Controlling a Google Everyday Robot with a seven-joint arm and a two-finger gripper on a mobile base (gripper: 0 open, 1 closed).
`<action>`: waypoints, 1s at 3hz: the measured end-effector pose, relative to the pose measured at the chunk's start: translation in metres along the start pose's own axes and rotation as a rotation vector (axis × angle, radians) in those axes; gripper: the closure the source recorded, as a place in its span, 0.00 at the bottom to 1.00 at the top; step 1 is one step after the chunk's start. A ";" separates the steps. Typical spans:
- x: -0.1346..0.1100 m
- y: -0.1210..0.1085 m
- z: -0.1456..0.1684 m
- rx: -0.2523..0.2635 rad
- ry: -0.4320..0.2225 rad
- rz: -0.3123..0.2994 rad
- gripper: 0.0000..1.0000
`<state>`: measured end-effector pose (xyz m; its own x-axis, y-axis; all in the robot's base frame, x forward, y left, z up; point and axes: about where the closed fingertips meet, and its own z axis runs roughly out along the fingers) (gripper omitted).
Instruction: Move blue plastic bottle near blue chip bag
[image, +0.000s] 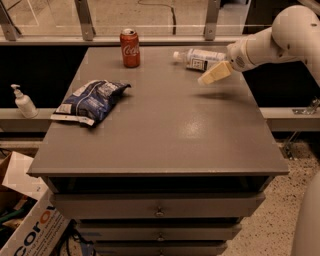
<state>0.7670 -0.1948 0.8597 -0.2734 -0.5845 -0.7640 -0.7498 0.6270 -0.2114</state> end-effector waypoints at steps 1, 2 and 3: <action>-0.015 -0.027 -0.002 0.032 -0.083 0.042 0.00; -0.021 -0.038 0.003 0.045 -0.108 0.057 0.00; -0.018 -0.042 0.014 0.054 -0.088 0.058 0.00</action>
Offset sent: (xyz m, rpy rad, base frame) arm 0.0538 -0.0198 0.0339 0.1308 -0.0921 -0.0712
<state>0.8123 -0.2035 0.8737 -0.2600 -0.5005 -0.8258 -0.7001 0.6867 -0.1957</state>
